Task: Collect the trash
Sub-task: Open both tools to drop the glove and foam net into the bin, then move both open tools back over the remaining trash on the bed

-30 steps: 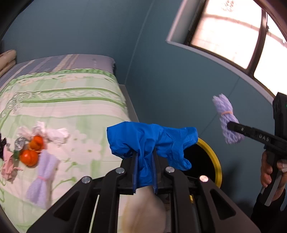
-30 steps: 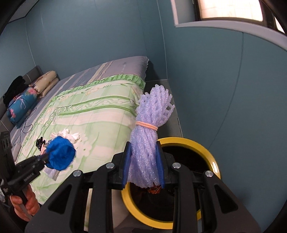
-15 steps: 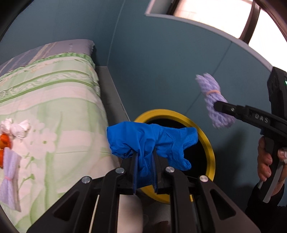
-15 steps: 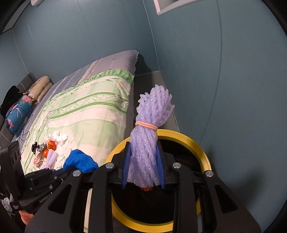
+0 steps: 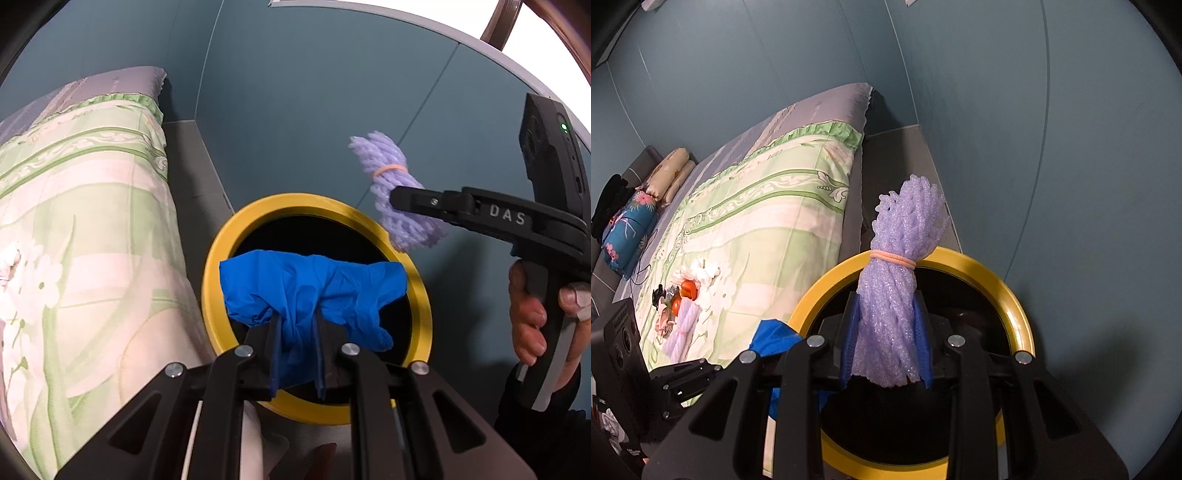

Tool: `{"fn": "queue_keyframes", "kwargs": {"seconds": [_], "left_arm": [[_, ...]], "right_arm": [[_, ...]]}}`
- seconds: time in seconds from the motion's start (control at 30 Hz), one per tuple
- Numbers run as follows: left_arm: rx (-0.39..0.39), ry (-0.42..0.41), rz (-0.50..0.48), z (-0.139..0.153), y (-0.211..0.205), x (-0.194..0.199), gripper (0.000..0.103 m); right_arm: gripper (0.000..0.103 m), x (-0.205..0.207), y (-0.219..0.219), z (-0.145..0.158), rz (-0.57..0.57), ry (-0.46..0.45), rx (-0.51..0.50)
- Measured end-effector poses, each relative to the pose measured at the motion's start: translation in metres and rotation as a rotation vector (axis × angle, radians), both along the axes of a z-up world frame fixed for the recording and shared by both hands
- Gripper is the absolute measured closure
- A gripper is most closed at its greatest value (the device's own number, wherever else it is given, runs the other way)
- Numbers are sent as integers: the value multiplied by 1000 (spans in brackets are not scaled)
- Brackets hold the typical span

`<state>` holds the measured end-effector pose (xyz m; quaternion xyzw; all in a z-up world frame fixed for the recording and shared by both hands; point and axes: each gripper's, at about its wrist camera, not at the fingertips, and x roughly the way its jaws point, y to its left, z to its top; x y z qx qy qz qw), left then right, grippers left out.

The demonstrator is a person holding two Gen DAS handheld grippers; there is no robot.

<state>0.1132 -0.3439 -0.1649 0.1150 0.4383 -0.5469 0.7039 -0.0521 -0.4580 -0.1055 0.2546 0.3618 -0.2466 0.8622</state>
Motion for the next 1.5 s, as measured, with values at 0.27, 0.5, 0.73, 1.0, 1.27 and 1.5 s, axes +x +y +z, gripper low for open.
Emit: {"fn": "queue_keyframes", "kwargs": {"seconds": [0.27, 0.5, 0.73, 1.0, 1.27, 1.5], "left_arm": [[-10, -3, 2, -2, -5, -2, 68], [-34, 4, 48, 5, 6, 12, 56], [-52, -33, 106, 24, 28, 33, 56], [-90, -98, 229, 58, 80, 60, 50], [-96, -161, 362, 82, 143, 93, 42], [-75, -154, 484, 75, 205, 118, 38]], "right_arm": [[70, 2, -3, -3, -16, 15, 7], [59, -1, -7, 2, -46, 4, 1], [59, 3, -2, 11, -37, -11, -19], [58, 37, 27, 30, 53, -41, -48], [52, 101, 83, 48, 224, -54, -120], [50, 162, 129, 47, 349, -39, -147]]}}
